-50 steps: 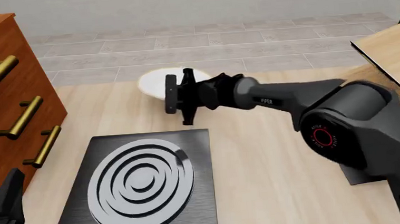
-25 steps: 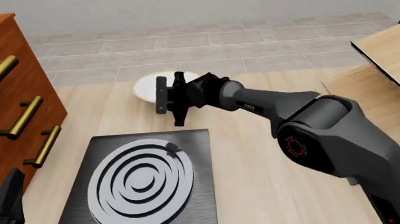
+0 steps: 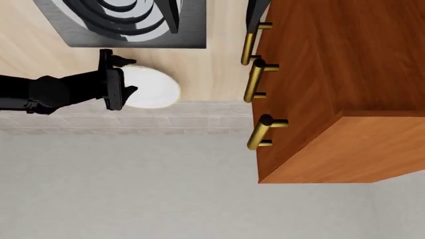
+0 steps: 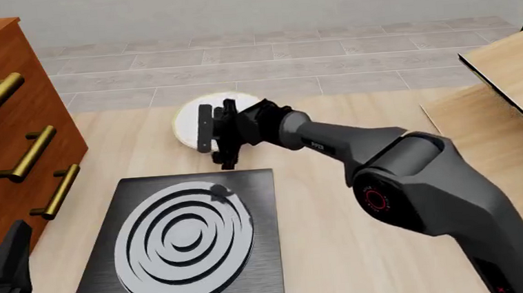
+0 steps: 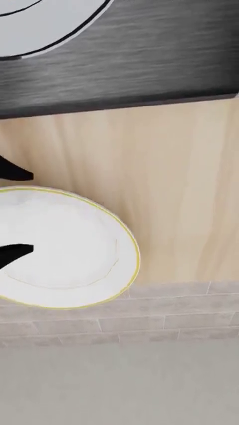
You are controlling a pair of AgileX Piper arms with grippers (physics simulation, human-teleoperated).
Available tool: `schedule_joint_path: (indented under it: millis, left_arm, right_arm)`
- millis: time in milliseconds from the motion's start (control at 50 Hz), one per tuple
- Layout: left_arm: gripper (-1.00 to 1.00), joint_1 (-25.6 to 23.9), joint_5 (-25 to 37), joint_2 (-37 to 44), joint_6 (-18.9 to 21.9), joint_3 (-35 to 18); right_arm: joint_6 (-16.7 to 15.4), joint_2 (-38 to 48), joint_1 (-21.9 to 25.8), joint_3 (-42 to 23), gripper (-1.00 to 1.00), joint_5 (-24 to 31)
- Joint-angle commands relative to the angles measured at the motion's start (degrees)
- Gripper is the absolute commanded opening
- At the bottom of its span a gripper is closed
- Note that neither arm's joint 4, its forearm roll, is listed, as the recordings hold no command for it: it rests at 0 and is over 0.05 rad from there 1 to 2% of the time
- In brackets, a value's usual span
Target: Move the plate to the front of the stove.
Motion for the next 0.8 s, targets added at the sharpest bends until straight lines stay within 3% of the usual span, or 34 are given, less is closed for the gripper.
schedule_joint_path:
  millis: [20,360,800]
  left_arm:
    - [1.0,0.0,0.0,0.1,-0.1,0.0]
    - [1.0,0.0,-0.1,0.1,-0.1,0.1]
    - [1.0,0.0,-0.1,0.1,-0.1,0.1]
  right_arm:
    - [0.3,-0.6,-0.2,1.2,1.0,-0.1]
    - [-2.1,-5.2,-2.2,6.3,1.0,-2.7]
    - [-5.3,-16.1,-5.1,21.9,1.0,-12.1]
